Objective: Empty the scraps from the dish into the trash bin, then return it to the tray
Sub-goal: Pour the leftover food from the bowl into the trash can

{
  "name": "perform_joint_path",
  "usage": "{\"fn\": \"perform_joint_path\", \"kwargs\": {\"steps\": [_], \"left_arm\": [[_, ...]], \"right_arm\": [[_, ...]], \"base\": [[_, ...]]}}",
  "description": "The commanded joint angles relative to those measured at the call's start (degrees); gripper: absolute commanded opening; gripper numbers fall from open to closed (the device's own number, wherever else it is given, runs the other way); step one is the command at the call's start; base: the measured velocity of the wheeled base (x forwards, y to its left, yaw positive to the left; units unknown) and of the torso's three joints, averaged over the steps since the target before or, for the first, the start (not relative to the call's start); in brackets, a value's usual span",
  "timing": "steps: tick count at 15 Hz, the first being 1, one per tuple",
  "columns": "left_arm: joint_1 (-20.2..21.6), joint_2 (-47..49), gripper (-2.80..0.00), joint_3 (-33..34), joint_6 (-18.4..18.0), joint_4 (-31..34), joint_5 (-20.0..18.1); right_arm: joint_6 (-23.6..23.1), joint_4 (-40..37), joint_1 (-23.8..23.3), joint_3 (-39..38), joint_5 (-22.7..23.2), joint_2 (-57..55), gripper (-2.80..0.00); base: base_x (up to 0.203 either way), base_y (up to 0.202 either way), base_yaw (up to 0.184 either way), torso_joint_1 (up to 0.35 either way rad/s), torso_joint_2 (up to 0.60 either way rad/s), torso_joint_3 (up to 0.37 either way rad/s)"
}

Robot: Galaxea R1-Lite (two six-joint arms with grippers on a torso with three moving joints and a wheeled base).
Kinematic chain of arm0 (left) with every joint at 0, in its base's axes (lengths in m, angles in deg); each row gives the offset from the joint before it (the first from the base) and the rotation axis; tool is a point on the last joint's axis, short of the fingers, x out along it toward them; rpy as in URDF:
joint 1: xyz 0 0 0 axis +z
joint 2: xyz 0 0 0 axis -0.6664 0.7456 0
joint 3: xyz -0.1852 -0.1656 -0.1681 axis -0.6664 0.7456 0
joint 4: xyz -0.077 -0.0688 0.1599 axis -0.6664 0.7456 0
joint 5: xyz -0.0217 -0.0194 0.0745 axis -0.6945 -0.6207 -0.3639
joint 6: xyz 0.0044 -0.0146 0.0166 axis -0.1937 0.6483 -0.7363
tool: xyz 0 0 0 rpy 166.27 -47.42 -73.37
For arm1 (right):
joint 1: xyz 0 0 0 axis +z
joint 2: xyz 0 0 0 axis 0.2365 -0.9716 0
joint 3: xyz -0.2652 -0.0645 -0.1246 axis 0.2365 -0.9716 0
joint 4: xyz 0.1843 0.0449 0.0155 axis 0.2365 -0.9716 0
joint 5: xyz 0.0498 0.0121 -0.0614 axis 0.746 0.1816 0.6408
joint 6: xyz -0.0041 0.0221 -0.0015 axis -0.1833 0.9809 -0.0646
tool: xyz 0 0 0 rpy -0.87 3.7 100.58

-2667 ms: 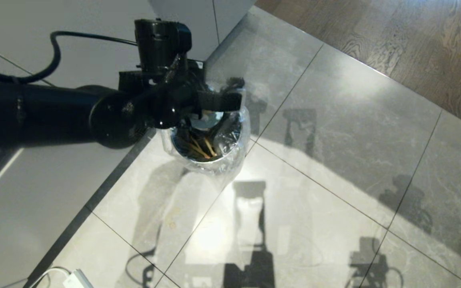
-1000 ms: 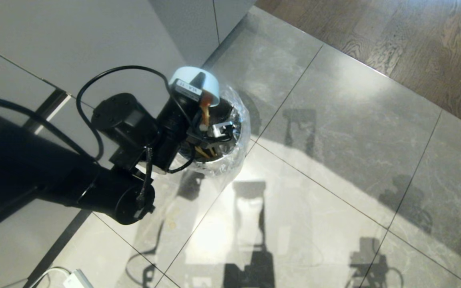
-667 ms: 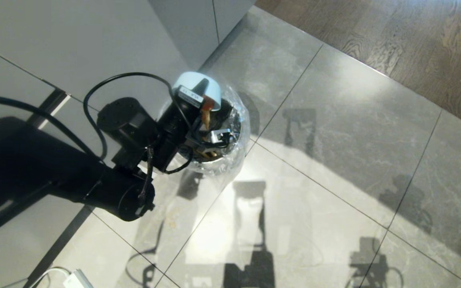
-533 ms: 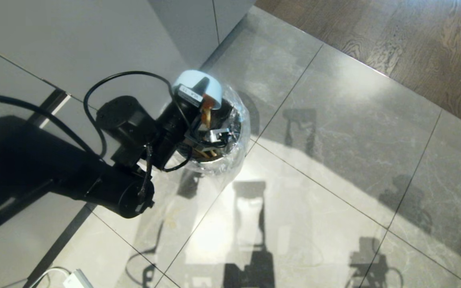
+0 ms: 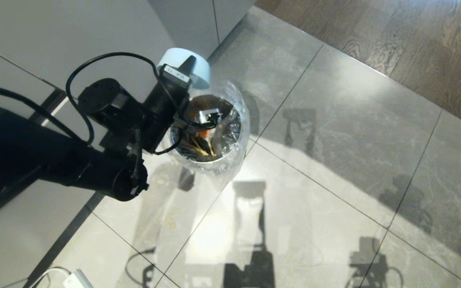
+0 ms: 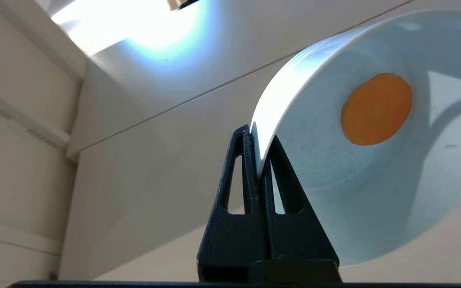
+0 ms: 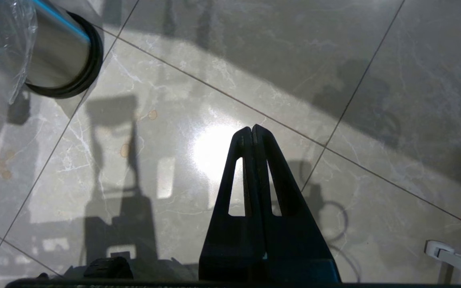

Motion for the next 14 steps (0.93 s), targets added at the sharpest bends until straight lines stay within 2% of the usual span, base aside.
{"fn": "perform_joint_path", "kwargs": {"steps": [1,9,12,14], "left_arm": [[0.00,-0.28,-2.80,0.83,-0.83,-2.69,-0.09],[-1.40,-0.97,-2.80,3.50,-2.19,-2.69,0.79],[-1.90,-2.91,-2.80,4.40,-0.86,4.61,3.37],[-2.54,-5.10,-2.80,3.96,3.06,11.26,6.37]], "right_arm": [[0.05,0.02,0.01,-0.02,-0.05,0.02,-2.80],[0.05,0.02,0.01,-0.02,0.03,0.02,-2.80],[0.05,0.02,0.01,-0.02,-0.01,0.02,-2.80],[0.05,0.02,0.01,0.01,0.03,0.02,-2.80]], "base": [[0.000,0.000,0.000,0.000,0.00,0.000],[0.000,0.000,0.000,0.000,0.00,0.000],[0.000,0.000,0.000,0.000,0.00,0.000],[0.000,0.000,0.000,0.000,0.00,0.000]]}}
